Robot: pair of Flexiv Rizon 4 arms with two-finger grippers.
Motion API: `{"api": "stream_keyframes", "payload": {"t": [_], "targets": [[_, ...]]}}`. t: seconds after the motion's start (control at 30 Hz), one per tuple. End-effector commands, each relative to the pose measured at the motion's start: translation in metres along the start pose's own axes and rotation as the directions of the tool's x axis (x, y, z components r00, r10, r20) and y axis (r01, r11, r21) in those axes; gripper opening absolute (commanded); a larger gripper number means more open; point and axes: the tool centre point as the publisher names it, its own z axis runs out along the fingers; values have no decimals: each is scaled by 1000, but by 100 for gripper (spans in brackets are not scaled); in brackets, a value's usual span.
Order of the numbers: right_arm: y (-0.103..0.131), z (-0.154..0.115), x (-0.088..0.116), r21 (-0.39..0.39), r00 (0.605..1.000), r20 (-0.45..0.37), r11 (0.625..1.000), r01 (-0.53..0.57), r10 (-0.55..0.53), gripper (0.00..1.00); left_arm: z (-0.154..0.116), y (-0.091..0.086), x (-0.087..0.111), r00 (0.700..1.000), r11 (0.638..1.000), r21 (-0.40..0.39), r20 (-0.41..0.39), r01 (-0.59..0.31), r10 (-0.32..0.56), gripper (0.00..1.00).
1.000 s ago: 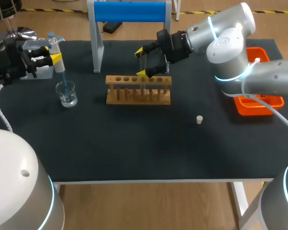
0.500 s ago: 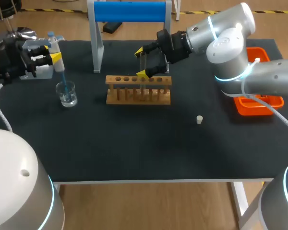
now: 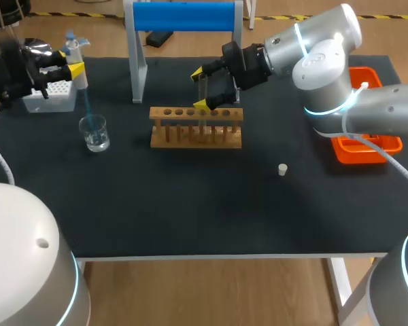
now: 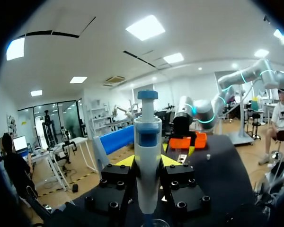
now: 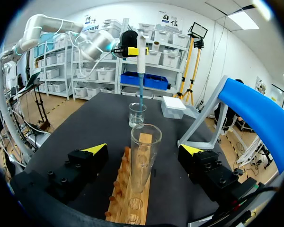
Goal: Invert the test tube, pick up the pipette, mount the tip to pipette, aspirate from beaker and dispense into the tube, eject the tip, return the pipette, and cap with the stopper.
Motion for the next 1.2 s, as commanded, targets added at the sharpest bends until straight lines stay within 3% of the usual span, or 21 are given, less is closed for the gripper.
{"api": "stream_keyframes", "payload": {"t": [0.03,0.3,0.47,0.73,0.87,1.2], "targets": [[0,-1,0,1,1000,0,1000,0,0,100,-3,-18,8,1000,1000,-23,22,-14,14,0],[0,-1,0,1,1000,0,1000,0,0,100,0,-48,10,998,998,-38,27,-52,53,0],[0,-1,0,1,1000,0,1000,0,0,100,14,-78,16,998,998,-18,0,-65,65,0],[0,-1,0,1,1000,0,1000,0,0,100,57,-133,40,994,994,-92,-88,-65,57,0],[0,-1,0,1,1000,0,1000,0,0,100,84,-156,54,988,995,-74,-146,-63,51,0],[0,-1,0,1,1000,0,1000,0,0,100,139,-184,94,968,998,-61,-251,-22,6,0]]}}
